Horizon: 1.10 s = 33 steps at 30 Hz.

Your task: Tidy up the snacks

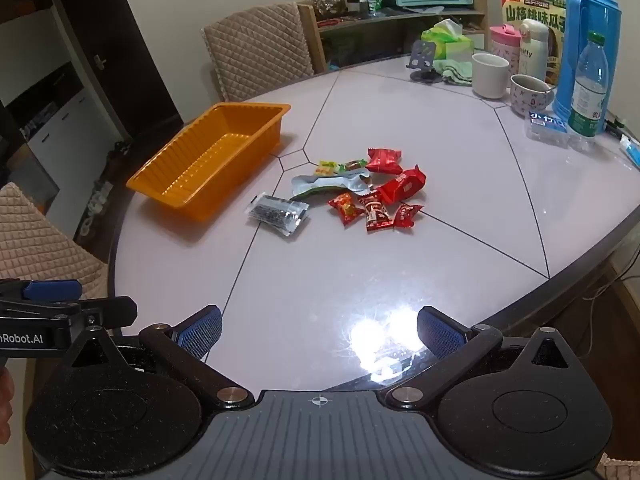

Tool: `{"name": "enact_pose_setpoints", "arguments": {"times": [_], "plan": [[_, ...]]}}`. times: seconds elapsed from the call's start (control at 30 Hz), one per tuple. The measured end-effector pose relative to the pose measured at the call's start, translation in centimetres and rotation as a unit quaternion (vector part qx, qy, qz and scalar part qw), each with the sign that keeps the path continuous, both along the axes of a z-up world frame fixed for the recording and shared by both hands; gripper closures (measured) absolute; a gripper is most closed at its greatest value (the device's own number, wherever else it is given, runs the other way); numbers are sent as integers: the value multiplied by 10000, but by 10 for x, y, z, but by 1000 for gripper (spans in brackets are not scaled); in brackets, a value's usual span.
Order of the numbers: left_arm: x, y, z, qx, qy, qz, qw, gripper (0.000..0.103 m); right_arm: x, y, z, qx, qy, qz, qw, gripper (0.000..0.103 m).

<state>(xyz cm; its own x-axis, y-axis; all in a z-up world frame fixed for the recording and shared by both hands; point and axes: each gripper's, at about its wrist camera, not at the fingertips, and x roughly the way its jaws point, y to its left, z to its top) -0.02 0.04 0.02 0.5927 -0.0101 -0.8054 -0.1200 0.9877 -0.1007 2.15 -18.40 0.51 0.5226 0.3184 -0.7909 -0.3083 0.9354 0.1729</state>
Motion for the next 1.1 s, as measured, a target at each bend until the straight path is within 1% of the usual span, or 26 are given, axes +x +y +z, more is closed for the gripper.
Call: {"name": "enact_pose_setpoints", "arguments": {"times": [0.77, 0.83, 1.1], "plan": [[0, 1, 1, -7, -19, 0, 10000, 8, 8, 9, -2, -87, 26, 43, 9999, 0], [7, 6, 4, -14, -20, 6, 10000, 8, 9, 10, -1, -89, 26, 53, 9999, 0], [8, 7, 2, -25, -16, 6, 10000, 8, 11, 9, -1, -95, 30, 62, 9999, 0]]}}
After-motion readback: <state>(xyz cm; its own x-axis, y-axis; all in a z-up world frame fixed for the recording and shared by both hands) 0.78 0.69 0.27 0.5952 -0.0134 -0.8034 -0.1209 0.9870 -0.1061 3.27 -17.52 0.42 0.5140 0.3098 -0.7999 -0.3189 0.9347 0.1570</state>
